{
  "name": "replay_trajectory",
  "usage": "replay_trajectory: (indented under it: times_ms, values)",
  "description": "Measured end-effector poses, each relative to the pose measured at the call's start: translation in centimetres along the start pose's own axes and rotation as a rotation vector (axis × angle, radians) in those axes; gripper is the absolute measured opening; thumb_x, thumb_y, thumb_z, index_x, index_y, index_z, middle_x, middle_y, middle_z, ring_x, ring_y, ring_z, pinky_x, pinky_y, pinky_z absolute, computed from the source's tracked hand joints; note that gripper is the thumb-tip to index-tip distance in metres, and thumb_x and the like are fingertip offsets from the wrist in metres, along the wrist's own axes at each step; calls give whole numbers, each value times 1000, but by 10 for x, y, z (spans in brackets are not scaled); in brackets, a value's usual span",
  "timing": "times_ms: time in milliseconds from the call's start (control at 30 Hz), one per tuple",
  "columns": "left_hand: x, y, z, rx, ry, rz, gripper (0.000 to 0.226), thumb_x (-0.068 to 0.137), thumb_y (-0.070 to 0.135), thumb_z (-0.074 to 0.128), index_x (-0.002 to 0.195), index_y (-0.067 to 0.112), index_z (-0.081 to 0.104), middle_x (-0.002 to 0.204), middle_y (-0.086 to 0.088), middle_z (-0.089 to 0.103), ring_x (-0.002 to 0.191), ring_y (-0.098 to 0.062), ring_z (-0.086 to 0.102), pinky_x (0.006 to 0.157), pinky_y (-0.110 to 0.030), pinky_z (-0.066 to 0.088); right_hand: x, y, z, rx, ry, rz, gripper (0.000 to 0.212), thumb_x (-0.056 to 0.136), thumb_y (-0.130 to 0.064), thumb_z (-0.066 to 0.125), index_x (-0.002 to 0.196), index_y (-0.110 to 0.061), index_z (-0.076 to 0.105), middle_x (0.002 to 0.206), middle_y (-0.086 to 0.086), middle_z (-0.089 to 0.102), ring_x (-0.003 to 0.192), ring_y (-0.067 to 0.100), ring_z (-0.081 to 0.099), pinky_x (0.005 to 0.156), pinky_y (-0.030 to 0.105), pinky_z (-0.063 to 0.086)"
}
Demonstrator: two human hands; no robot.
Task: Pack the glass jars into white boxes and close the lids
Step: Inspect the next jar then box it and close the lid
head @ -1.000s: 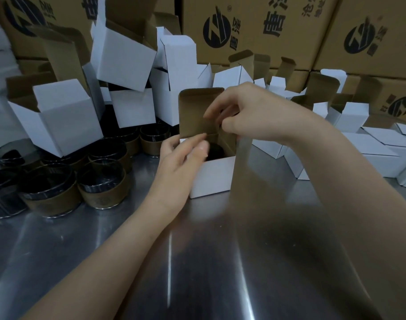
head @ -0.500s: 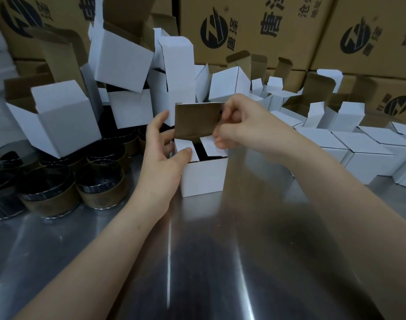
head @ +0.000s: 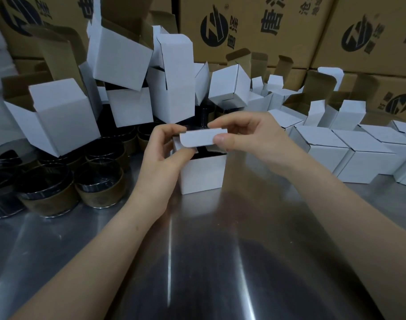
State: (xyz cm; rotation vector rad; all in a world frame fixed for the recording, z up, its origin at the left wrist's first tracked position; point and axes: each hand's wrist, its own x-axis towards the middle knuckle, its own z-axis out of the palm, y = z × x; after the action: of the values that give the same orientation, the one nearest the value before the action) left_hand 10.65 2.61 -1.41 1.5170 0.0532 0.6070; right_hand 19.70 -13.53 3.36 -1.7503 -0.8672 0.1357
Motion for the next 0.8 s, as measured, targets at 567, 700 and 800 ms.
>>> replay_trajectory:
  times_ms: [567,700,800]
  values:
    - [0,-1,-6,110,-83,35,27,72,22,67,85,44,75,137,8,46,139,-8,37,114,-48,33,1,9,3,-81,-57,-46,20,81,-9,78,89,-28,75,88,5,70,75,9,59,69,22,52]
    - [1,0,-7,123,-91,21,26,71,24,68,84,46,75,140,7,44,138,-10,37,113,-48,34,2,8,1,-128,-75,-40,20,81,-12,78,88,-30,75,86,3,70,72,3,57,65,14,50]
    - [1,1,-7,120,-91,9,25,71,25,68,82,46,75,140,7,44,138,-7,37,114,-47,34,2,8,0,-140,-82,-42,21,81,-14,78,89,-33,75,88,4,70,75,12,59,68,24,53]
